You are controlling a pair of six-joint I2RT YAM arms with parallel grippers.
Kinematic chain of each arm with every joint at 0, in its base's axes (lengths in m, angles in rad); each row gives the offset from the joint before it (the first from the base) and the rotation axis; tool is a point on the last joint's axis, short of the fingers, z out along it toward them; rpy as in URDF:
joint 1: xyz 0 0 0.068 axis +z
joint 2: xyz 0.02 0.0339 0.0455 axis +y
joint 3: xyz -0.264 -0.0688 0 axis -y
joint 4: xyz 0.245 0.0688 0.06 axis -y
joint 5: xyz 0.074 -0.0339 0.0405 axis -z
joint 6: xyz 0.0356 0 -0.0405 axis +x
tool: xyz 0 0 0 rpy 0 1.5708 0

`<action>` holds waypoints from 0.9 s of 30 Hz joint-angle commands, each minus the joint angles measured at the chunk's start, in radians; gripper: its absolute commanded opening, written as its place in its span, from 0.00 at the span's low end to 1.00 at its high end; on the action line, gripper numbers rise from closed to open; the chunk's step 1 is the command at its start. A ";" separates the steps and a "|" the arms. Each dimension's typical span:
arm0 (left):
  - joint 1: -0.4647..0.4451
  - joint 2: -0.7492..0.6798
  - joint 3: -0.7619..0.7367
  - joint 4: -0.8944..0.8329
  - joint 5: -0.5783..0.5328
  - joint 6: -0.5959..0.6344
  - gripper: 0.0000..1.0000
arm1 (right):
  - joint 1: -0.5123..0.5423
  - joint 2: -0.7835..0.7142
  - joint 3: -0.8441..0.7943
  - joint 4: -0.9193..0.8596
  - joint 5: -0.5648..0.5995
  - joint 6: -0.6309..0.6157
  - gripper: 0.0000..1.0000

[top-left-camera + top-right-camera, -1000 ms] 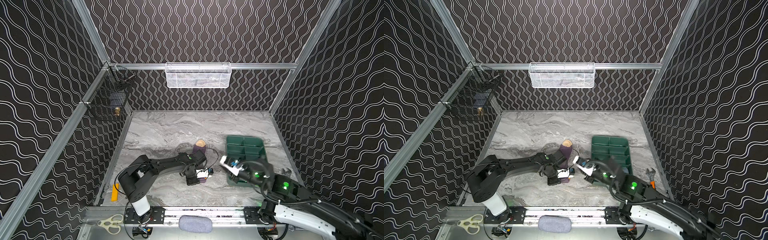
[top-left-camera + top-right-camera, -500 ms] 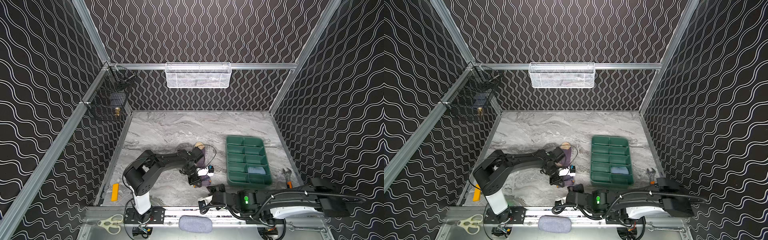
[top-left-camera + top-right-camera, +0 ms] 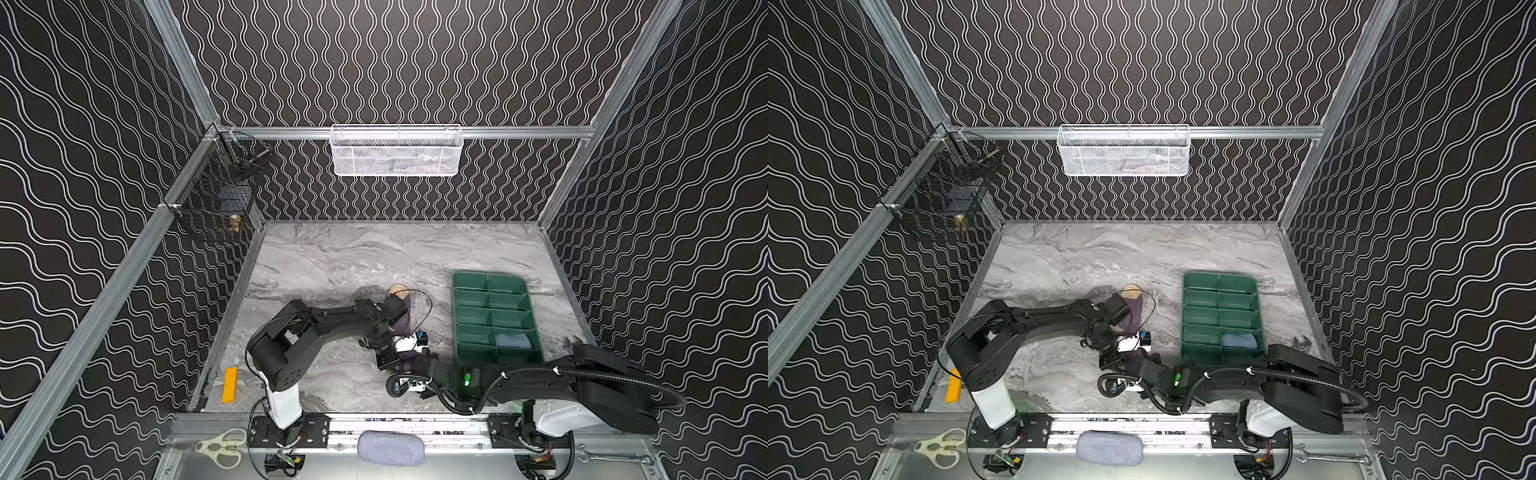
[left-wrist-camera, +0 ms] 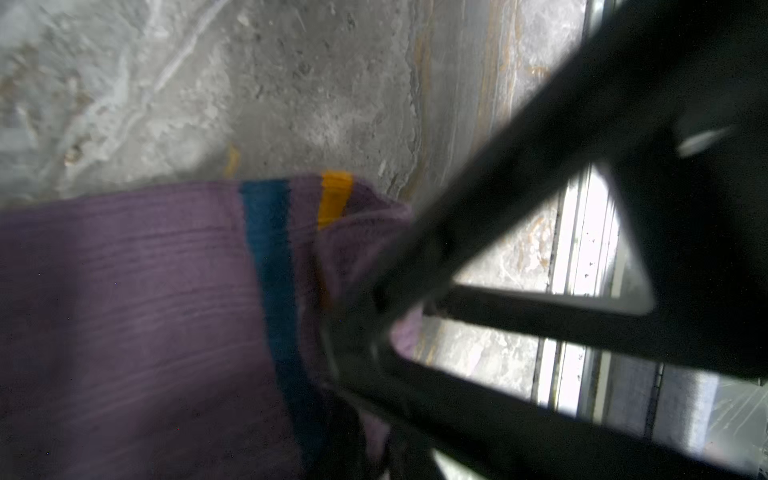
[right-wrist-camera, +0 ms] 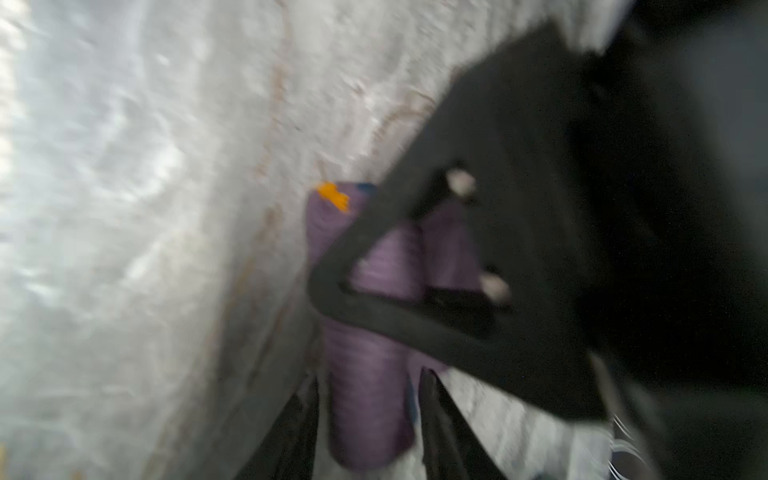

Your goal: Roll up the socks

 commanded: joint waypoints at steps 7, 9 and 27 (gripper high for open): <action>-0.014 0.034 -0.036 -0.111 -0.298 -0.012 0.00 | -0.010 0.098 0.034 0.018 -0.058 0.014 0.16; -0.020 0.021 -0.037 -0.105 -0.316 -0.019 0.00 | -0.010 0.089 0.042 -0.024 -0.074 0.039 0.06; -0.017 -0.495 -0.134 0.054 -0.774 -0.197 0.78 | -0.035 0.117 0.212 -0.441 -0.466 0.277 0.00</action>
